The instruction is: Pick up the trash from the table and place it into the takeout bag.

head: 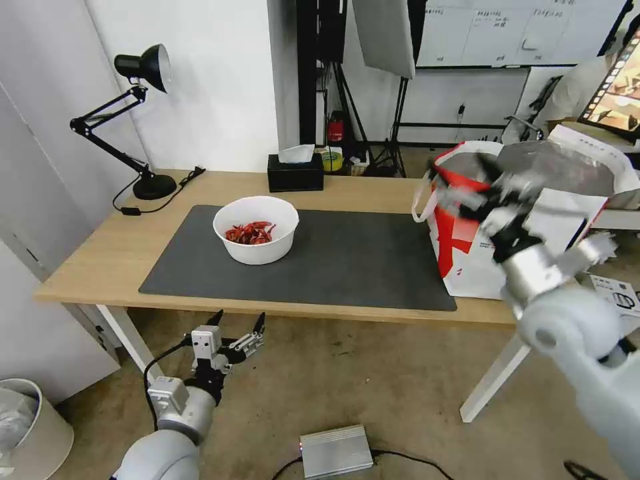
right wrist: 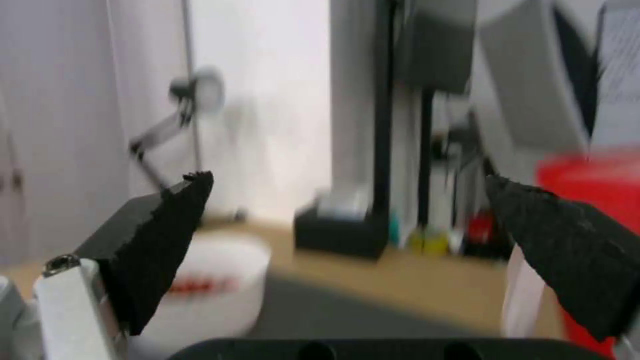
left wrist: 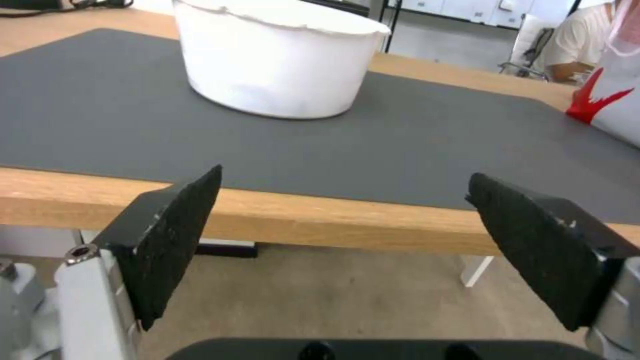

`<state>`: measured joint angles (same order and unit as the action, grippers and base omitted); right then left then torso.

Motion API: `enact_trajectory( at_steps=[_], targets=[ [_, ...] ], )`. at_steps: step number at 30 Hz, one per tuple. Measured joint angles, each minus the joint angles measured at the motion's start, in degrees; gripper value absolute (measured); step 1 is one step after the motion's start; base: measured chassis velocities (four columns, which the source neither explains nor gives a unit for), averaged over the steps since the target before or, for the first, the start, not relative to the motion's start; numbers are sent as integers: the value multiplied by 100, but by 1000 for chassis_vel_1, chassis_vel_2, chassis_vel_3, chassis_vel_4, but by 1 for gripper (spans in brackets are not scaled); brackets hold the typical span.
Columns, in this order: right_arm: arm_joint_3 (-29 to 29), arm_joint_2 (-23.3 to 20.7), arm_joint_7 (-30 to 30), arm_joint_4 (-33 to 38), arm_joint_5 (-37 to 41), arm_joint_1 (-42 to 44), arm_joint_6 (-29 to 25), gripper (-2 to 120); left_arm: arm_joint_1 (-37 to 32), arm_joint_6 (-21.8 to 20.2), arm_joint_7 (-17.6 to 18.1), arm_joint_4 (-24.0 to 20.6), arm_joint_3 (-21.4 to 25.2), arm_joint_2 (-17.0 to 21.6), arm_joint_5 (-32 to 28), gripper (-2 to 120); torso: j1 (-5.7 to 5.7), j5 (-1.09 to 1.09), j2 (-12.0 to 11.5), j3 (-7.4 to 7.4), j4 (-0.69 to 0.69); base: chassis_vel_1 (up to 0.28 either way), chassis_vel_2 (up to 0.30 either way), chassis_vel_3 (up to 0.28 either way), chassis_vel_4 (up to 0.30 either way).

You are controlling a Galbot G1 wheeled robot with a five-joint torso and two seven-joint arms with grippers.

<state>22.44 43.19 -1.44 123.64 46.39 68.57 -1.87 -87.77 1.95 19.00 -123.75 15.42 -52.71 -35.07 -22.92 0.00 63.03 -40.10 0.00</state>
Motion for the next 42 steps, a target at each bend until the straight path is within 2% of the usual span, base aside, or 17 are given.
enact_trajectory(
  at_steps=[4, 8, 15, 23, 42],
  targets=[
    [-82, 37, -145, 225, -477, 879, 110, 100, -35, 14, -10, 6, 55, 37, -13, 100, 0, 0, 0, 0, 0, 0, 0, 0, 0],
    [-126, 95, -286, 277, -616, 1204, 129, 100, -41, 16, -14, 6, 56, 38, -14, 100, 0, -1, 0, 0, 0, 0, 0, 0, 0],
    [-324, 350, -1229, 466, -1052, 1914, 359, 100, -15, 18, -18, 6, 30, 63, -24, 100, 1, 0, 0, 0, 0, 0, 0, 0, 0],
    [-363, 414, -1537, 587, -1113, 2169, 453, 100, -10, 22, -28, 34, 11, 44, -26, 100, 0, -1, 0, 0, 1, 0, 0, 0, 0],
    [-430, 573, -1618, 586, -1329, 2446, 448, 100, 20, 25, -29, 49, 21, 59, -45, 100, 0, 0, 0, 0, 0, 0, 0, 0, 0]
  ],
)
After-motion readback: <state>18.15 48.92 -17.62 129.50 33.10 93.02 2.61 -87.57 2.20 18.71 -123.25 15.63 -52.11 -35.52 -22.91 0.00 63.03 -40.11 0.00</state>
